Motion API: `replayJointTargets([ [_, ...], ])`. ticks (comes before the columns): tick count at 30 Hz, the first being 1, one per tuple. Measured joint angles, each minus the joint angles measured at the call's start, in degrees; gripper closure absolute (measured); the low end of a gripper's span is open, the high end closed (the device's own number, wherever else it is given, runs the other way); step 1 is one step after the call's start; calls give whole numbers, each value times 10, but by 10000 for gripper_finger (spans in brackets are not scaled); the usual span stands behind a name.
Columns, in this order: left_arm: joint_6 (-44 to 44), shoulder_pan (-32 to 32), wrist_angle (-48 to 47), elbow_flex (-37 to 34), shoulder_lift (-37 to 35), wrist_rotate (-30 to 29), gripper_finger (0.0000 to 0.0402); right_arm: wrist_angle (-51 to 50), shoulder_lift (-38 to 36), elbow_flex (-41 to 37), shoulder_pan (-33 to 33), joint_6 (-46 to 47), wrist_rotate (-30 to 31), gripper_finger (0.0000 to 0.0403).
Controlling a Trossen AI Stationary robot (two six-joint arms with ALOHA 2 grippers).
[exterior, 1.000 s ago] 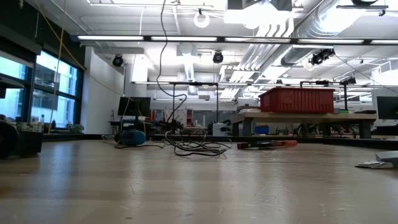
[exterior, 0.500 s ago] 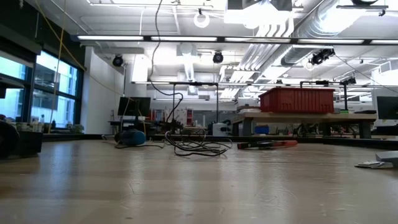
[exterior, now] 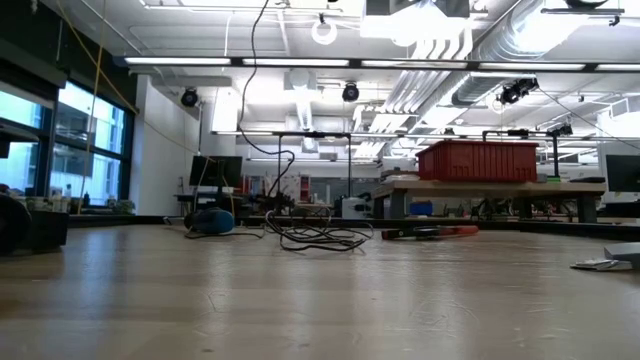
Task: Coil cords
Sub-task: Coil the black wire onto the black spool
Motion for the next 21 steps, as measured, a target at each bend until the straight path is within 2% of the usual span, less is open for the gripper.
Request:
replayJointTargets([
  [3, 9, 0, -1, 0, 0, -1, 401, 1, 0, 0, 9, -13, 1, 390],
  [15, 40, 3, -111, 0, -4, -14, 401, -55, -43, 0, 68, -36, 5, 402],
  [21, 40, 3, -236, 0, -30, -3, 401, -87, -84, 0, 79, -55, 19, 402],
])
